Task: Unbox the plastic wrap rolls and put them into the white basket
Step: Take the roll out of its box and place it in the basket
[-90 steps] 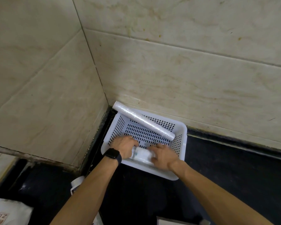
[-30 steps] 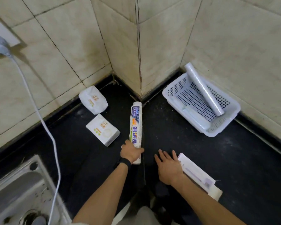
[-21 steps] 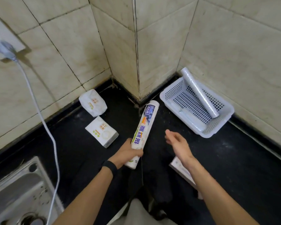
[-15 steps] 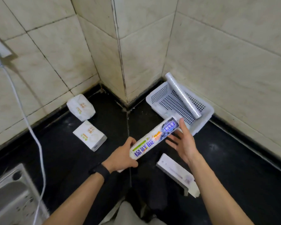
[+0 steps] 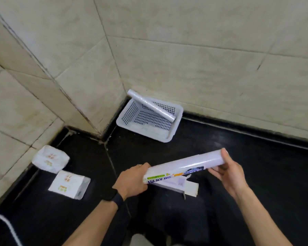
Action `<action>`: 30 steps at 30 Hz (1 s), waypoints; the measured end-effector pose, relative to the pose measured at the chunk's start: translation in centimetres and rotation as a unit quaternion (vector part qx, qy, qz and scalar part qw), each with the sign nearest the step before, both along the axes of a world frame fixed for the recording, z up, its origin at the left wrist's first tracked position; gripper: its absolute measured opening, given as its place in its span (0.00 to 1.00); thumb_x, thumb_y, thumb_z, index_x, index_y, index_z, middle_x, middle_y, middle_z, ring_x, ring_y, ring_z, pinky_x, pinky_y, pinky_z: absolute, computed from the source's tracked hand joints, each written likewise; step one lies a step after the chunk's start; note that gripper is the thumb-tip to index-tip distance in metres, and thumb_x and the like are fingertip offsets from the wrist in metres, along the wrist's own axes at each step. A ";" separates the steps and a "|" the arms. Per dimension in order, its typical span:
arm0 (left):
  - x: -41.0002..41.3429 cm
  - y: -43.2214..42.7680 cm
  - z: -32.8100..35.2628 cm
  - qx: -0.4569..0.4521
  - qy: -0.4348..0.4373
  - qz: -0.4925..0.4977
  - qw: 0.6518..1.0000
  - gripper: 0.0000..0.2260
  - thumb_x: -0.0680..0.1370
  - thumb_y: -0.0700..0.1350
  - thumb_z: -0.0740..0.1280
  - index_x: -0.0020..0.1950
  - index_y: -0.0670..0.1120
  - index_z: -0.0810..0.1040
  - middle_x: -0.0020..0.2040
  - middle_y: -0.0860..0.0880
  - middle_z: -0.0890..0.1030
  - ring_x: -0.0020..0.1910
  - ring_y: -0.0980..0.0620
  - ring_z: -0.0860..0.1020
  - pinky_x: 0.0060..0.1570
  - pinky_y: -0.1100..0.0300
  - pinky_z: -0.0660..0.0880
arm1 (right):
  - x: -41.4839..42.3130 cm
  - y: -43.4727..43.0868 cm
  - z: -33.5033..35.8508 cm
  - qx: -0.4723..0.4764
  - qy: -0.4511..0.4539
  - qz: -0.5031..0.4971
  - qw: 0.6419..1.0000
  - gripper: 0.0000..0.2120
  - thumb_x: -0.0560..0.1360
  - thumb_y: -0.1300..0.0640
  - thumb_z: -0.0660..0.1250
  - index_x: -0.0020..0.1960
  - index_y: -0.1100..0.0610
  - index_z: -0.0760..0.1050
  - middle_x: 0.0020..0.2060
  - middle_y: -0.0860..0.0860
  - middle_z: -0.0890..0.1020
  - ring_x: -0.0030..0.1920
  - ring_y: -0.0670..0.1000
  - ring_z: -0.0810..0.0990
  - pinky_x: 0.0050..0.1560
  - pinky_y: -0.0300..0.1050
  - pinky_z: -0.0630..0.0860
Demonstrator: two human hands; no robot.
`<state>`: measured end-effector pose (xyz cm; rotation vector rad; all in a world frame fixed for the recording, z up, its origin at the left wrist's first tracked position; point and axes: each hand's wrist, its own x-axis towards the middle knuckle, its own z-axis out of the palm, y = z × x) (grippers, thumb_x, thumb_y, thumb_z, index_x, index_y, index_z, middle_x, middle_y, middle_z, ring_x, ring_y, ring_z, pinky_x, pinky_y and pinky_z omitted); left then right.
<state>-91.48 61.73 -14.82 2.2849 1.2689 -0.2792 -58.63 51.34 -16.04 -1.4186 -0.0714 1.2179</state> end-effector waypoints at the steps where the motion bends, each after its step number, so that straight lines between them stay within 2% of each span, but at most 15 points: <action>1: 1.0 0.1 -0.1 0.004 -0.001 -0.013 1.000 0.13 0.73 0.55 0.64 0.56 0.58 0.67 0.52 0.56 0.76 0.51 0.51 0.78 0.48 0.50 0.77 | 0.9 -1.1 -0.1 -0.006 0.004 -0.039 0.999 0.26 0.73 0.40 0.73 0.56 0.63 0.79 0.46 0.57 0.87 0.50 0.58 0.87 0.41 0.47 0.84; 4: 3.1 1.2 -0.3 0.018 0.025 -0.035 0.999 0.14 0.76 0.56 0.65 0.58 0.56 0.69 0.55 0.54 0.76 0.53 0.50 0.78 0.48 0.52 0.76 | 3.9 -5.0 -0.4 -0.030 0.035 -0.189 0.981 0.21 0.74 0.41 0.72 0.54 0.58 0.77 0.50 0.58 0.84 0.50 0.57 0.85 0.45 0.49 0.81; 8: 4.8 2.9 -0.8 0.019 0.062 -0.039 0.997 0.17 0.75 0.56 0.67 0.61 0.58 0.68 0.55 0.55 0.76 0.52 0.52 0.79 0.48 0.53 0.77 | 7.6 -11.6 -1.4 -0.005 0.121 -0.355 0.927 0.18 0.75 0.41 0.71 0.53 0.55 0.75 0.55 0.58 0.81 0.50 0.56 0.83 0.47 0.48 0.80; 11: 7.2 3.3 -1.2 0.032 0.079 -0.067 0.994 0.21 0.74 0.56 0.68 0.65 0.57 0.67 0.53 0.54 0.74 0.52 0.52 0.78 0.48 0.54 0.77 | 8.8 -16.1 -2.6 0.014 0.189 -0.409 0.893 0.23 0.76 0.40 0.69 0.59 0.57 0.75 0.58 0.60 0.80 0.53 0.57 0.84 0.45 0.46 0.82; 14: 11.0 3.3 -1.6 0.071 0.088 -0.115 0.987 0.23 0.74 0.62 0.66 0.66 0.58 0.67 0.54 0.53 0.74 0.53 0.51 0.78 0.51 0.52 0.76 | 8.7 -19.0 -3.2 0.026 0.227 -0.463 0.857 0.29 0.76 0.39 0.69 0.67 0.59 0.73 0.61 0.62 0.80 0.57 0.58 0.83 0.46 0.46 0.80; 18: 15.9 2.7 -2.8 0.143 0.124 -0.207 0.960 0.27 0.76 0.65 0.63 0.72 0.58 0.64 0.61 0.52 0.73 0.60 0.49 0.74 0.58 0.52 0.70 | 6.7 -20.4 -3.4 0.038 0.246 -0.468 0.848 0.25 0.76 0.40 0.68 0.62 0.58 0.75 0.59 0.61 0.81 0.56 0.57 0.83 0.46 0.46 0.83; 20: 17.4 2.4 -3.6 0.127 0.165 -0.238 0.949 0.30 0.75 0.65 0.63 0.74 0.58 0.62 0.67 0.52 0.71 0.65 0.49 0.71 0.65 0.50 0.66 | 5.7 -20.6 -3.5 0.037 0.248 -0.464 0.850 0.27 0.76 0.40 0.69 0.64 0.59 0.75 0.56 0.61 0.82 0.55 0.57 0.83 0.43 0.45 0.85; 22: 18.5 1.7 -4.3 0.074 0.186 -0.234 0.951 0.32 0.75 0.66 0.63 0.76 0.58 0.62 0.72 0.51 0.68 0.70 0.48 0.68 0.71 0.48 0.61 | 5.1 -20.6 -3.6 0.029 0.247 -0.457 0.854 0.30 0.75 0.39 0.69 0.67 0.60 0.73 0.56 0.61 0.81 0.54 0.56 0.83 0.44 0.46 0.83; 24: 19.4 0.9 -4.2 0.000 0.122 -0.178 0.976 0.31 0.75 0.66 0.64 0.75 0.55 0.66 0.73 0.50 0.69 0.71 0.48 0.68 0.71 0.49 0.63 | 4.7 -20.2 -3.7 0.022 0.246 -0.447 0.860 0.32 0.75 0.39 0.70 0.68 0.60 0.73 0.58 0.61 0.80 0.52 0.56 0.84 0.42 0.45 0.82; 26: 20.4 0.2 -2.9 -0.111 -0.017 -0.074 0.991 0.29 0.77 0.65 0.64 0.73 0.52 0.70 0.71 0.49 0.73 0.68 0.50 0.71 0.67 0.54 0.67 | 4.4 -19.6 -3.8 0.021 0.245 -0.431 0.868 0.32 0.74 0.39 0.70 0.69 0.60 0.73 0.56 0.60 0.81 0.51 0.55 0.84 0.41 0.45 0.82; 27: 20.8 -0.1 -1.9 -0.180 -0.089 -0.009 0.980 0.29 0.76 0.67 0.63 0.72 0.51 0.72 0.69 0.49 0.75 0.66 0.51 0.73 0.65 0.55 0.68 | 4.4 -19.2 -3.9 0.020 0.243 -0.421 0.874 0.33 0.74 0.39 0.71 0.69 0.60 0.73 0.55 0.60 0.81 0.51 0.55 0.85 0.42 0.45 0.82; 28: 21.2 -0.3 -0.6 -0.250 -0.154 0.059 0.954 0.30 0.75 0.69 0.62 0.70 0.52 0.73 0.67 0.49 0.77 0.63 0.52 0.76 0.62 0.55 0.70 | 4.3 -18.7 -3.9 0.019 0.240 -0.408 0.881 0.33 0.73 0.38 0.71 0.69 0.60 0.73 0.54 0.60 0.81 0.51 0.55 0.85 0.42 0.45 0.81; 30: 21.4 -0.4 1.8 -0.370 -0.252 0.164 0.879 0.32 0.71 0.74 0.60 0.66 0.54 0.75 0.62 0.48 0.81 0.57 0.47 0.82 0.55 0.50 0.76 | 4.3 -17.2 -3.7 0.017 0.232 -0.374 0.898 0.34 0.73 0.38 0.72 0.69 0.60 0.73 0.55 0.60 0.81 0.52 0.55 0.85 0.42 0.45 0.82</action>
